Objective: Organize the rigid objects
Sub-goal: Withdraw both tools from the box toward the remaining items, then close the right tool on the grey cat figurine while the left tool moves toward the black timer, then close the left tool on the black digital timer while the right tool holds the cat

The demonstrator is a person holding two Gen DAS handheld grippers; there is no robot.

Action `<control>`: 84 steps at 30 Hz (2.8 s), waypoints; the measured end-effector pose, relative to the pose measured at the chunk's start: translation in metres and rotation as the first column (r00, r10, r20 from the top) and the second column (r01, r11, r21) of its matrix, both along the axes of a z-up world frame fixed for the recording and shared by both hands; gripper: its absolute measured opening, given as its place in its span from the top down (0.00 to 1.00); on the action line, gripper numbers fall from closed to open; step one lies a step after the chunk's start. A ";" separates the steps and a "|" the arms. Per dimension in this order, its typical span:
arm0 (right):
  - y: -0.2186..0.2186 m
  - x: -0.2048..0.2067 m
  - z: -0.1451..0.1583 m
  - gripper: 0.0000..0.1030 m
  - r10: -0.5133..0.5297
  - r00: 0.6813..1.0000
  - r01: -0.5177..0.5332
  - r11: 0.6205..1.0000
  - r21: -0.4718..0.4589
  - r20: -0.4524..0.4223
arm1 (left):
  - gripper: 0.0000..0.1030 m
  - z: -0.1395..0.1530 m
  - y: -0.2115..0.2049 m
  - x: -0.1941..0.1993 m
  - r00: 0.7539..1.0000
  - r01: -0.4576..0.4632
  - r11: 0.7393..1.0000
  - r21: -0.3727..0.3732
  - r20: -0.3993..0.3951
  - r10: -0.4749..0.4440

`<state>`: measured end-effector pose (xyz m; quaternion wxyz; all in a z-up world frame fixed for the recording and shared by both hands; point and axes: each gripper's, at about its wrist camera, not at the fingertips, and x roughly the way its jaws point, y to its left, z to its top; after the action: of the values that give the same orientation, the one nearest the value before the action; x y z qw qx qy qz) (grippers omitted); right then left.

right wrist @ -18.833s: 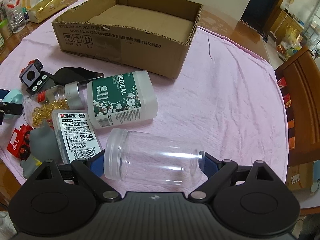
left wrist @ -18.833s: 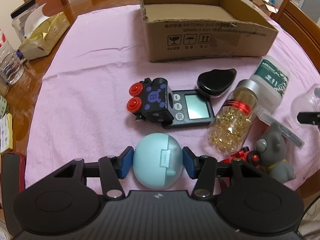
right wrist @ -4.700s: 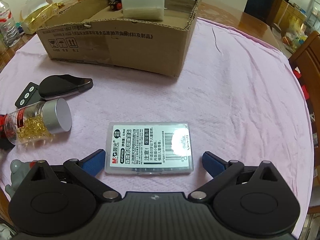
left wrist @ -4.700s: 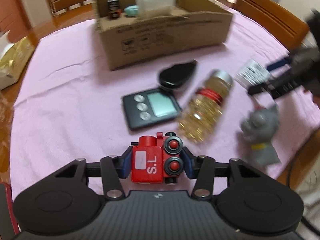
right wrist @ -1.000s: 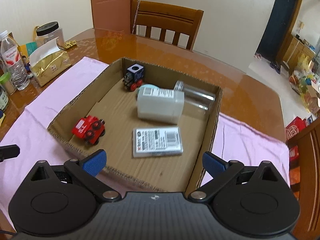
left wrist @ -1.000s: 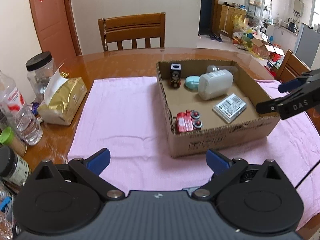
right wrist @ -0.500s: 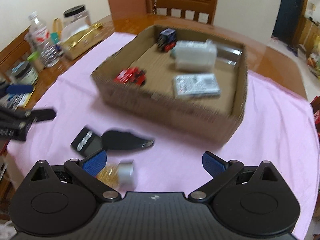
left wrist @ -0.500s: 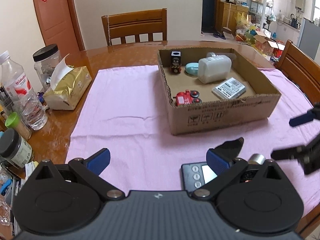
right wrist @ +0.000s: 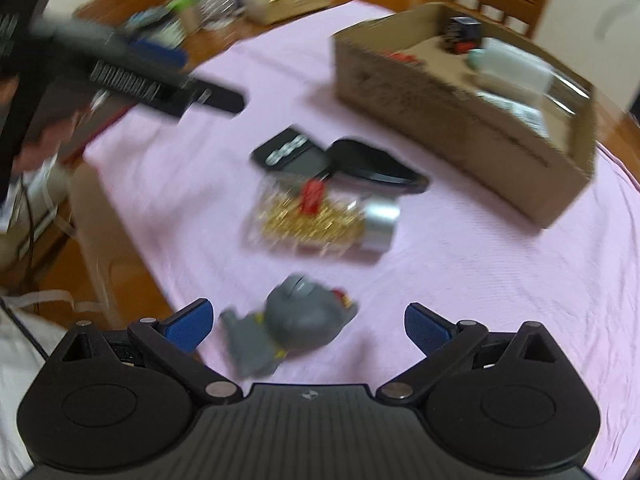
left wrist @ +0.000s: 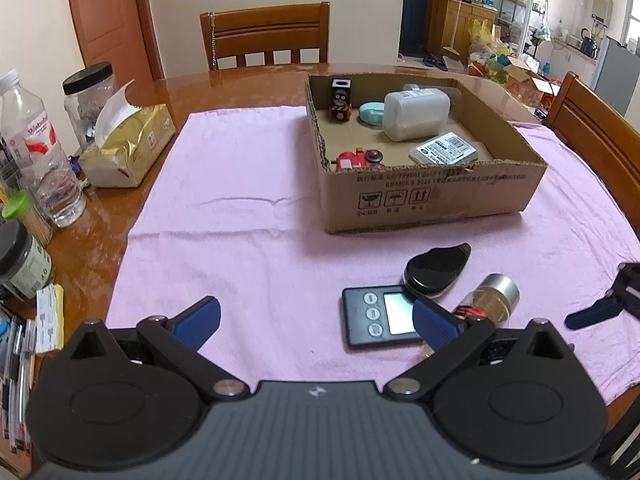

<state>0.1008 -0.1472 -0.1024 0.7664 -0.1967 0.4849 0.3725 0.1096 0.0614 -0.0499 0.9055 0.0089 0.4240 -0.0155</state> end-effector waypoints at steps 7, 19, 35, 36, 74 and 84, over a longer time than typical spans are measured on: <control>0.006 -0.015 -0.026 0.00 0.142 0.987 -0.131 0.982 -0.139 0.072 | 0.01 -0.004 -0.006 -0.007 1.000 -0.003 1.000 -0.005 -0.017 0.003; 0.013 -0.014 -0.030 0.01 0.262 0.954 -0.234 0.955 -0.183 0.146 | 0.01 -0.015 -0.013 -0.010 0.997 -0.053 0.998 -0.016 -0.062 0.052; 0.016 -0.007 -0.023 0.27 0.212 0.969 -0.201 0.975 -0.095 0.126 | 0.01 -0.024 -0.023 0.005 0.996 -0.037 0.999 -0.010 -0.086 0.036; 0.015 -0.007 -0.023 0.27 0.197 0.972 -0.185 0.978 -0.098 0.128 | 0.01 -0.024 -0.023 0.007 0.996 -0.032 0.999 -0.010 -0.086 0.031; -0.002 0.005 -0.038 0.01 -0.078 0.991 0.086 0.993 -0.079 0.105 | 0.03 -0.067 -0.029 0.064 0.963 0.224 0.973 0.051 -0.165 -0.213; -0.008 0.016 -0.040 0.00 -0.092 0.994 0.096 0.994 -0.050 0.065 | 0.26 -0.064 -0.033 0.069 0.926 0.347 0.938 0.010 -0.160 -0.341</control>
<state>0.1163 -0.1557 -0.1426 0.7923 -0.2056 0.4793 0.3166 0.1785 0.0288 -0.1135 0.8524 0.0993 0.4856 -0.1665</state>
